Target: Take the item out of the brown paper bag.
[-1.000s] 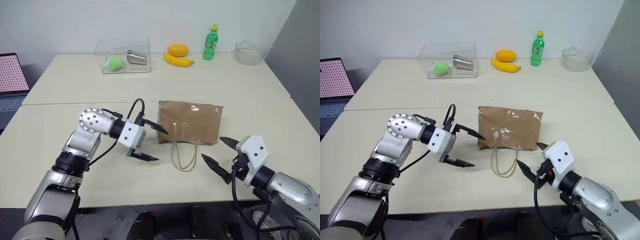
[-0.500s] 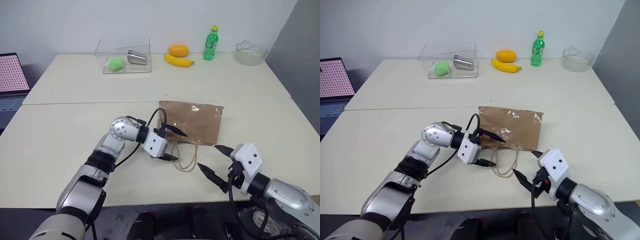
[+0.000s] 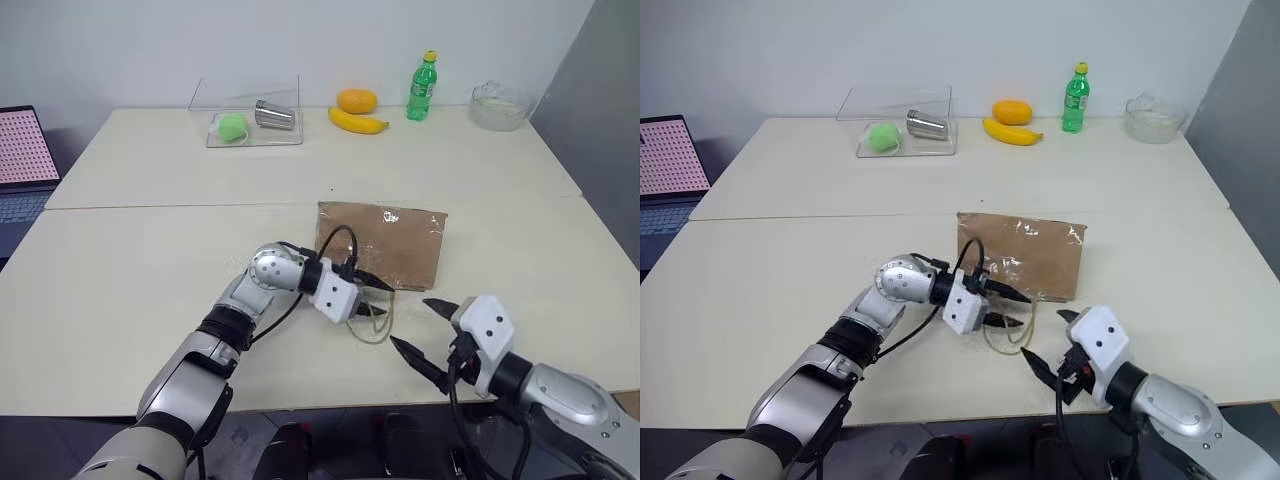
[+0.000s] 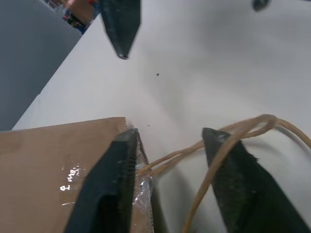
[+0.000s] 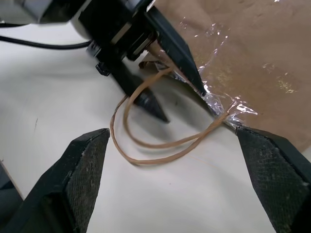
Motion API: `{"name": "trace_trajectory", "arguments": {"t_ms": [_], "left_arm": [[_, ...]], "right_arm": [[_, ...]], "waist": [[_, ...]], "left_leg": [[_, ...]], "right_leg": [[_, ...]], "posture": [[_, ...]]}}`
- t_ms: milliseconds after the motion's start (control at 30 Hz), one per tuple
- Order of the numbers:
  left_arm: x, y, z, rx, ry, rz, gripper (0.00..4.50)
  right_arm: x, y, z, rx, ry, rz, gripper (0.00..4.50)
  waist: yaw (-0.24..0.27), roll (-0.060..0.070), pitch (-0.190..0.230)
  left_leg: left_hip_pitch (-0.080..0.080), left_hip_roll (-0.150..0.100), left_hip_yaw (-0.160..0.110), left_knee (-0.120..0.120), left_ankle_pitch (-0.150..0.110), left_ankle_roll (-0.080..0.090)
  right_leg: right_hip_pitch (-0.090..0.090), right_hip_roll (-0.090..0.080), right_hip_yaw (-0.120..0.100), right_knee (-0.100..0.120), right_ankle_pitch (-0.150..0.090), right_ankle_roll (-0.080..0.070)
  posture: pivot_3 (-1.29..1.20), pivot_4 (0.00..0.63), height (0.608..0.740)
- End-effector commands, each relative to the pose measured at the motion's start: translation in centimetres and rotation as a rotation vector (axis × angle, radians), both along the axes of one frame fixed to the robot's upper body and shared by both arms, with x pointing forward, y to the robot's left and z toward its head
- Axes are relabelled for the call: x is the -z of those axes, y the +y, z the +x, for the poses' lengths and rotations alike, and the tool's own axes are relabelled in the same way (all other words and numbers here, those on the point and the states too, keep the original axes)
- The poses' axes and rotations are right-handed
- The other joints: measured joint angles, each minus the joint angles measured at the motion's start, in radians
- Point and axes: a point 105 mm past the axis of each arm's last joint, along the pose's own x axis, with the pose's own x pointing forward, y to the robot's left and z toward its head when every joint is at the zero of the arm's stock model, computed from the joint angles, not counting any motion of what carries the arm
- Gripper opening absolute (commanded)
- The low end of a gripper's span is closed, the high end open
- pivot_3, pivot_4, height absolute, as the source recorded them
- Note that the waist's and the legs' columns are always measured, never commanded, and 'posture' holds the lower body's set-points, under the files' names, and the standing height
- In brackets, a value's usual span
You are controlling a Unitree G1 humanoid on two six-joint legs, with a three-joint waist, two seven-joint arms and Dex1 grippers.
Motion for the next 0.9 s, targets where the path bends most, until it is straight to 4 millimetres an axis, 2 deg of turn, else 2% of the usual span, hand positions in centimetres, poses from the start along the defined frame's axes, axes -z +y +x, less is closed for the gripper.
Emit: {"name": "trace_trajectory", "arguments": {"t_ms": [33,100,267,367,533,633,767,900], "left_arm": [[-3.7,-0.8,1.2,-0.051,0.053,-0.104,0.69],[-5.2,-1.1,1.9,-0.092,0.105,-0.145,0.05],[-7.4,-1.8,2.6,-0.136,0.167,-0.200,0.01],[-7.9,-2.2,2.8,-0.143,0.174,-0.211,0.01],[-8.1,-2.4,3.0,-0.147,0.169,-0.213,0.01],[-8.1,-2.3,3.1,-0.152,0.167,-0.211,0.01],[-8.4,-2.1,3.4,-0.160,0.155,-0.213,0.00],[-8.8,-1.9,3.6,-0.171,0.143,-0.216,0.00]], "right_arm": [[-2.0,1.4,-1.5,-0.102,-0.080,-0.001,4.38],[-1.6,1.6,-1.9,-0.146,-0.064,-0.037,4.38],[-1.2,2.5,-2.3,-0.239,-0.060,-0.096,4.38],[-1.0,3.2,-2.0,-0.292,-0.077,-0.136,4.38],[-1.9,5.1,0.6,-0.344,-0.156,-0.182,4.38],[-1.2,6.1,1.3,-0.391,-0.151,-0.226,4.38],[0.9,6.1,3.6,-0.317,-0.098,-0.230,3.46],[1.9,5.2,4.0,-0.295,-0.093,-0.284,1.97]], "waist": [[0.000,0.000,0.000],[0.000,0.000,0.000],[-0.002,0.000,0.000],[-0.001,0.000,0.000],[-0.001,0.000,0.000],[0.000,0.000,0.000],[0.001,-0.001,0.000],[0.002,-0.001,0.000]], "left_leg": [[0.000,0.000,0.000,0.000,0.000,0.000],[0.000,0.000,0.000,0.000,0.000,0.000],[0.000,0.000,0.000,0.000,0.000,0.000],[0.000,0.000,0.000,0.000,0.000,0.000],[0.000,0.000,0.000,0.000,0.000,0.000],[0.000,0.000,-0.001,0.000,0.000,0.000],[-0.001,0.000,-0.001,0.000,0.000,0.000],[-0.002,-0.001,-0.001,0.000,0.000,0.000]], "right_leg": [[0.000,0.000,0.000,0.000,0.000,0.000],[0.000,0.000,0.000,0.000,0.000,0.000],[0.000,0.000,-0.001,0.000,0.000,0.000],[0.001,0.000,0.000,-0.001,0.000,0.000],[0.000,0.000,-0.001,-0.001,0.000,0.000],[0.000,0.000,-0.001,-0.002,0.000,0.000],[0.000,0.000,-0.001,-0.005,0.000,0.000],[0.000,-0.001,-0.001,-0.004,0.000,0.000]], "posture": [[0.00,0.150,0.740],[0.00,0.150,0.740],[0.00,0.150,0.740],[0.00,0.150,0.740],[0.00,0.150,0.740],[0.00,0.150,0.740],[0.00,0.150,0.740],[0.00,0.150,0.740]]}}
